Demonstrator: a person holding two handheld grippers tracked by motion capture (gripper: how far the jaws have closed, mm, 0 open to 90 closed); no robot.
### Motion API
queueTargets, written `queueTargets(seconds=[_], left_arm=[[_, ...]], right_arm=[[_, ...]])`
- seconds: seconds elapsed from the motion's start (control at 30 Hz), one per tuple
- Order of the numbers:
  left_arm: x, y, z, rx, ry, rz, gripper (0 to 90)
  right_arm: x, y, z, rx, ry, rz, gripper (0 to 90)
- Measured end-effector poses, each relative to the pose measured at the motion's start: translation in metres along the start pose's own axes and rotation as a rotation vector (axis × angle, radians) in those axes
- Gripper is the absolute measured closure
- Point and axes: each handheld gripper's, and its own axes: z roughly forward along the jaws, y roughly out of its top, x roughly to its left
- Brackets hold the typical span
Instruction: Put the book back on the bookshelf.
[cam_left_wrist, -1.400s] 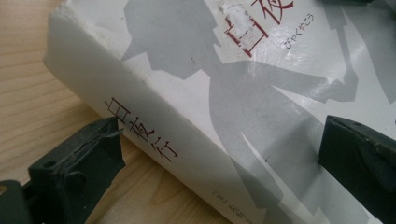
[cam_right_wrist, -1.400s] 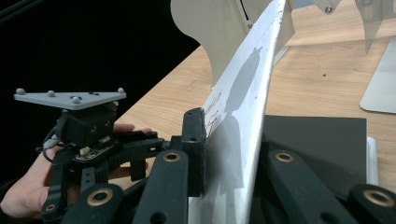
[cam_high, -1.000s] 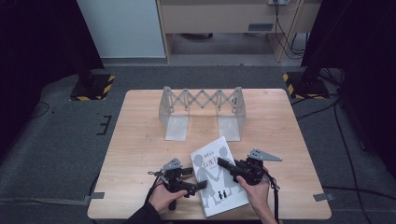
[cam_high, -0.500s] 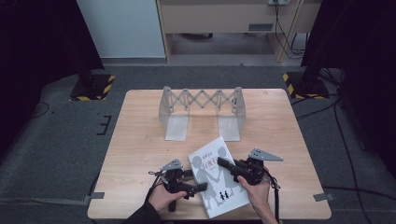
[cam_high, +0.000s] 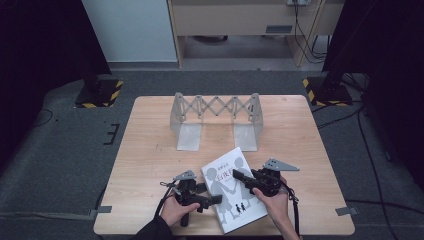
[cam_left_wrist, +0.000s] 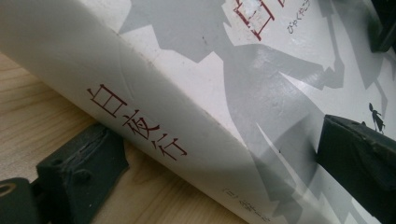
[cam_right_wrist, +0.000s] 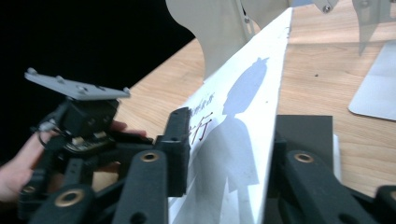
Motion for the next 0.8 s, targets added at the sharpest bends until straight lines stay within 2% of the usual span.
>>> queueTargets(seconds=[0.07, 0.1, 0.17, 0.2, 0.27, 0.47, 0.57, 0.67, 0.8], left_arm=[[0.0, 0.0, 0.0, -0.002, 0.004, 0.0, 0.7], [-0.001, 0.0, 0.0, -0.003, 0.006, 0.0, 0.8], [-0.001, 0.0, 0.001, -0.003, 0.012, 0.003, 1.0], [-0.002, 0.0, 0.001, -0.003, 0.017, 0.005, 1.2], [-0.002, 0.0, 0.001, -0.003, 0.02, 0.005, 1.5], [-0.004, -0.001, 0.002, -0.006, 0.041, 0.006, 2.0], [-0.006, -0.001, 0.003, -0.006, 0.062, 0.012, 2.1], [-0.007, -0.001, 0.004, -0.004, 0.07, 0.017, 2.3], [-0.008, -0.001, 0.004, -0.003, 0.075, 0.018, 2.6]], right_arm=[[0.0, -0.001, 0.0, 0.003, -0.026, -0.032, 57.9], [-0.001, -0.001, 0.0, 0.022, -0.038, -0.052, 55.0], [-0.001, -0.001, 0.0, 0.029, -0.052, -0.067, 52.0], [-0.003, -0.005, 0.001, 0.047, -0.086, -0.105, 48.5], [-0.006, -0.008, 0.0, 0.043, -0.101, -0.117, 45.2], [-0.011, -0.013, -0.001, 0.073, -0.126, -0.125, 38.4], [-0.016, -0.018, -0.002, 0.074, -0.132, -0.099, 37.2], [-0.018, -0.02, -0.002, 0.101, -0.142, -0.105, 33.4], [-0.02, -0.025, -0.002, 0.1, -0.142, -0.086, 32.4]])
